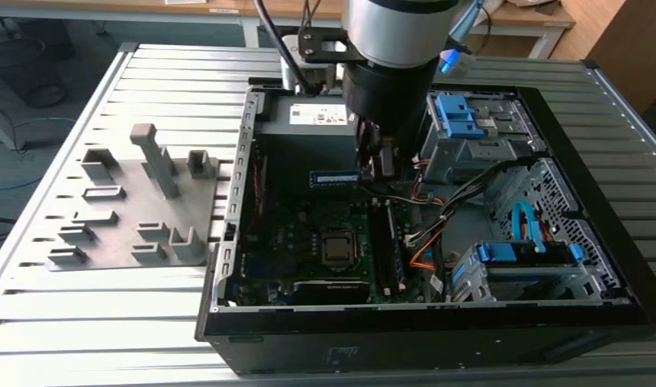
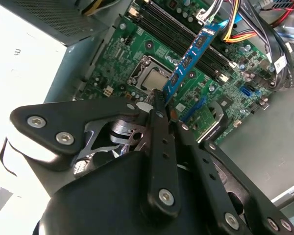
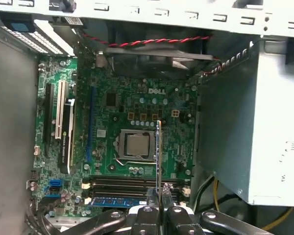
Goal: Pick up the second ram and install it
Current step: 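Pick up the second ram and move it above second insertion slot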
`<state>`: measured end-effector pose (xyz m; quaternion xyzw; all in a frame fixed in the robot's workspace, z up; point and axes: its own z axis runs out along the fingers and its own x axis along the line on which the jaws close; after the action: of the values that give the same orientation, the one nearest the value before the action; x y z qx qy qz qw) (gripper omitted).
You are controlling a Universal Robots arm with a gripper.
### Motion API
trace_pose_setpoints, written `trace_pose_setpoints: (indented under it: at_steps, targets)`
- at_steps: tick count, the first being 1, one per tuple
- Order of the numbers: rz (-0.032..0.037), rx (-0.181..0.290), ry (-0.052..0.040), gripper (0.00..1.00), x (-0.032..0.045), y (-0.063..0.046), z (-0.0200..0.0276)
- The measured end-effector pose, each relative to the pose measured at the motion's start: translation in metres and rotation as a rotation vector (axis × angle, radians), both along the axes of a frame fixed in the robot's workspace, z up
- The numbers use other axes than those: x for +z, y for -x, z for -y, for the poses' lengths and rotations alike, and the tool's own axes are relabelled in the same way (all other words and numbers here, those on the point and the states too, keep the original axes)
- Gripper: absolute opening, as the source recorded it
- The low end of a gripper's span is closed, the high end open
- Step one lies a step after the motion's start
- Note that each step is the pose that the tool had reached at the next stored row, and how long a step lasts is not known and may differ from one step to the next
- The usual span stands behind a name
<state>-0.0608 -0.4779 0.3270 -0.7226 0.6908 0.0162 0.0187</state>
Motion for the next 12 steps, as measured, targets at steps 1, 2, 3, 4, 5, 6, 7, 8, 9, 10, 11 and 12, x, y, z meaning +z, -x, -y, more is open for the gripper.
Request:
trace_pose_setpoints:
  at_steps: [1, 2, 3, 4, 5, 6, 7, 8, 9, 10, 11, 12]
  targets:
    - [0.0000, 0.000, 0.0002, 0.14, -0.0013, 0.000, 0.0003]
    - [-0.0001, 0.000, 0.0003, 0.14, -0.0027, 0.000, 0.0006]
    - [0.0000, 0.000, 0.0001, 0.14, -0.0041, 0.000, 0.0008]
    - [-0.0001, 0.000, 0.0002, 0.14, -0.0054, 0.000, 0.0009]
    - [-0.0001, 0.000, 0.0003, 0.14, -0.0080, 0.000, 0.0011]
    - [-0.0001, 0.000, 0.0003, 0.14, -0.0095, 0.000, 0.0013]
    - [-0.0001, 0.000, 0.0003, 0.14, -0.0108, 0.000, 0.0015]
    - [-0.0001, 0.000, 0.0003, 0.14, -0.0118, 0.000, 0.0015]
    - [-0.0001, 0.000, 0.0002, 0.14, -0.0136, 0.000, 0.0016]
    - [-0.0001, 0.000, 0.0003, 0.14, -0.0143, 0.000, 0.0017]
    - [-0.0001, 0.000, 0.0004, 0.14, -0.0151, 0.000, 0.0017]
    - [-0.0001, 0.000, 0.0003, 0.14, -0.0160, 0.000, 0.0018]
